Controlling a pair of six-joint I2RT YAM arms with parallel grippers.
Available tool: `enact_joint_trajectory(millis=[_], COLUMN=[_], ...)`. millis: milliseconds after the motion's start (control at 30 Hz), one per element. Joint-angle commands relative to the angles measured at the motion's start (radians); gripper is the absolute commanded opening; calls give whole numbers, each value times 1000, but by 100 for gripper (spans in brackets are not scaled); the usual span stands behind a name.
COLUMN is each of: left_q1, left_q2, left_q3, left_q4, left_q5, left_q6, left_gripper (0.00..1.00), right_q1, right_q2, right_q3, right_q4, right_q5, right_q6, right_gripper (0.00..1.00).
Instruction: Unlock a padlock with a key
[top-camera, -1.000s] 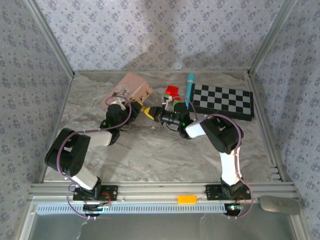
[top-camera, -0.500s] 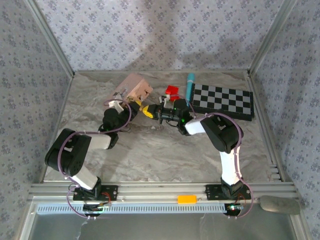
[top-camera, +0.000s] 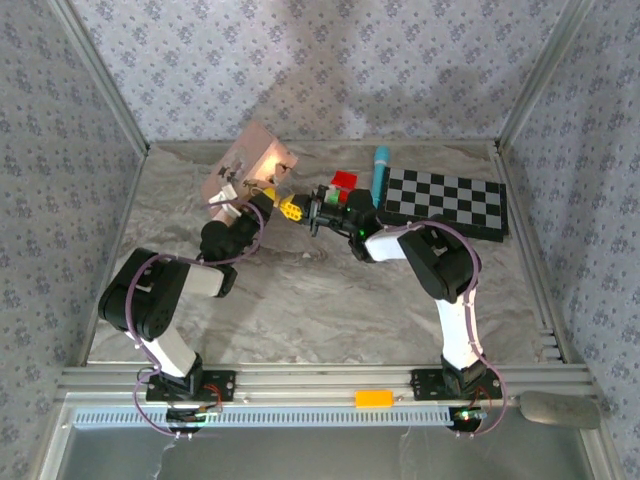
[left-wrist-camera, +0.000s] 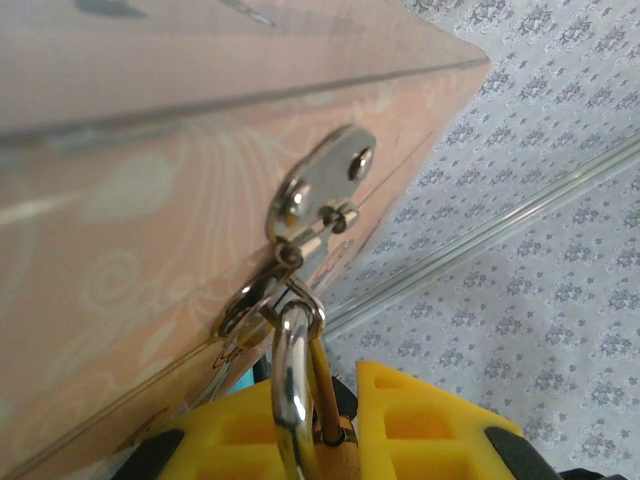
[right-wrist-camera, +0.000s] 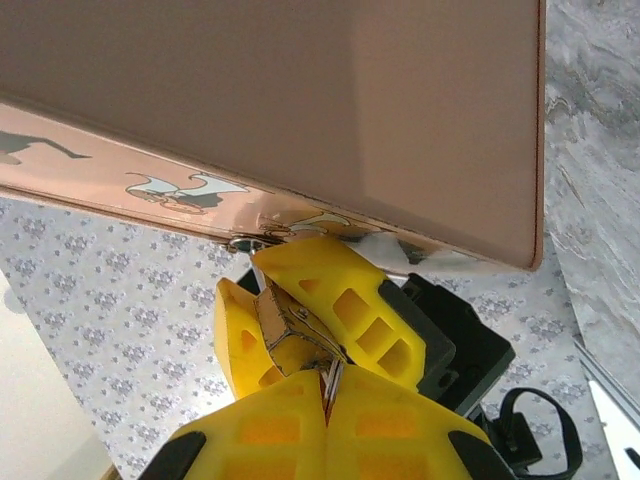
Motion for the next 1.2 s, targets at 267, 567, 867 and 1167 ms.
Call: enact_joint_trajectory(millis=[267, 567, 867, 1167], left_q1=[-9, -1, -25, -44], left_q2=[50, -29, -106, -40], left_q3=[-12, 4, 30, 19], left_q4=[6, -261, -535, -558], left_q5=[129, 44, -23, -82], left_q6=[33, 59, 76, 41], left_gripper=[0, 0, 0, 0], right_q1=[-2, -41, -40, -39], right_q2=[37, 16, 60, 68], right_q3=[134, -15, -89, -181], right_q4=[170, 145, 167, 170], right_q5=[167, 121, 113, 124], right_q6=[254, -15, -156, -258], right_gripper=[0, 6, 6, 39])
